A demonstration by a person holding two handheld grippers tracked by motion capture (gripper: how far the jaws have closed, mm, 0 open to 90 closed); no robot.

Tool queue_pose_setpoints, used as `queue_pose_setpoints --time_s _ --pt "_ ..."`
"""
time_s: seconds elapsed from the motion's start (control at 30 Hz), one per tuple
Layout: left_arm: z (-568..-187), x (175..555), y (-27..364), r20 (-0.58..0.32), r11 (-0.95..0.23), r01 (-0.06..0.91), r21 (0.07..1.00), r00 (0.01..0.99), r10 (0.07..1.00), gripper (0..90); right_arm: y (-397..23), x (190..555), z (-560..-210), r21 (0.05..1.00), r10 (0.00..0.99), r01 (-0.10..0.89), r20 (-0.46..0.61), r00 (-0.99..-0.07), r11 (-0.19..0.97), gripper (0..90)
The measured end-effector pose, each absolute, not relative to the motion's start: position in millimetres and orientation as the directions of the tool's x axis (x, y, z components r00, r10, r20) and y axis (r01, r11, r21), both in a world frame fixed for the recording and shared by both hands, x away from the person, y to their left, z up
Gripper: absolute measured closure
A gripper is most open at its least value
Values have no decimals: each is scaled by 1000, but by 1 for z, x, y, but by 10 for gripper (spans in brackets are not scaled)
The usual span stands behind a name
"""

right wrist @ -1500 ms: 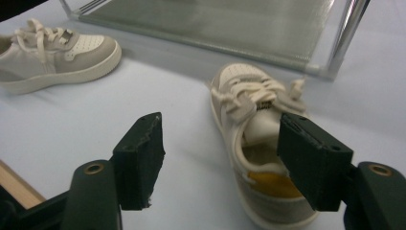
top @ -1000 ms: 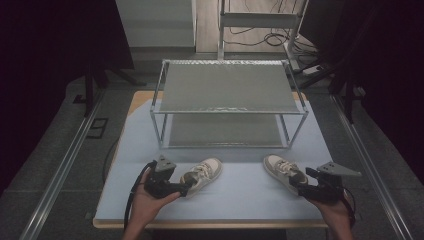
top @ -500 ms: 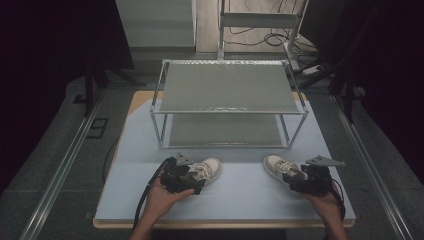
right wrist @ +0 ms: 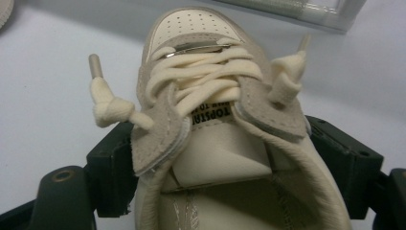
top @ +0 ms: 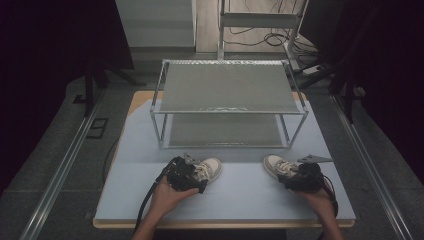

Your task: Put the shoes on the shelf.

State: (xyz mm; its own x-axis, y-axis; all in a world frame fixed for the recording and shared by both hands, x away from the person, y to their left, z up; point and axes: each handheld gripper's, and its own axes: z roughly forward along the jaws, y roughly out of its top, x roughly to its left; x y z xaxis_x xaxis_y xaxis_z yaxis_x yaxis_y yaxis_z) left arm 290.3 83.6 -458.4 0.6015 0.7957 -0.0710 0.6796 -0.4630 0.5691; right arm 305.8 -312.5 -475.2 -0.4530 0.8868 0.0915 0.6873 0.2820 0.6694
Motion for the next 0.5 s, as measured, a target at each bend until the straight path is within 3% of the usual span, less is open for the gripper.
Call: queue_pose_setpoints --time_s 0.33,0.5 --pt "-461 294 80 -59 -481 696 533 597 800 205 -313 306 -475 669 885 687 93 -456 283 223" --pt "-460 295 82 -75 -485 699 526 606 792 270 -314 306 -474 673 883 682 92 -460 285 254"
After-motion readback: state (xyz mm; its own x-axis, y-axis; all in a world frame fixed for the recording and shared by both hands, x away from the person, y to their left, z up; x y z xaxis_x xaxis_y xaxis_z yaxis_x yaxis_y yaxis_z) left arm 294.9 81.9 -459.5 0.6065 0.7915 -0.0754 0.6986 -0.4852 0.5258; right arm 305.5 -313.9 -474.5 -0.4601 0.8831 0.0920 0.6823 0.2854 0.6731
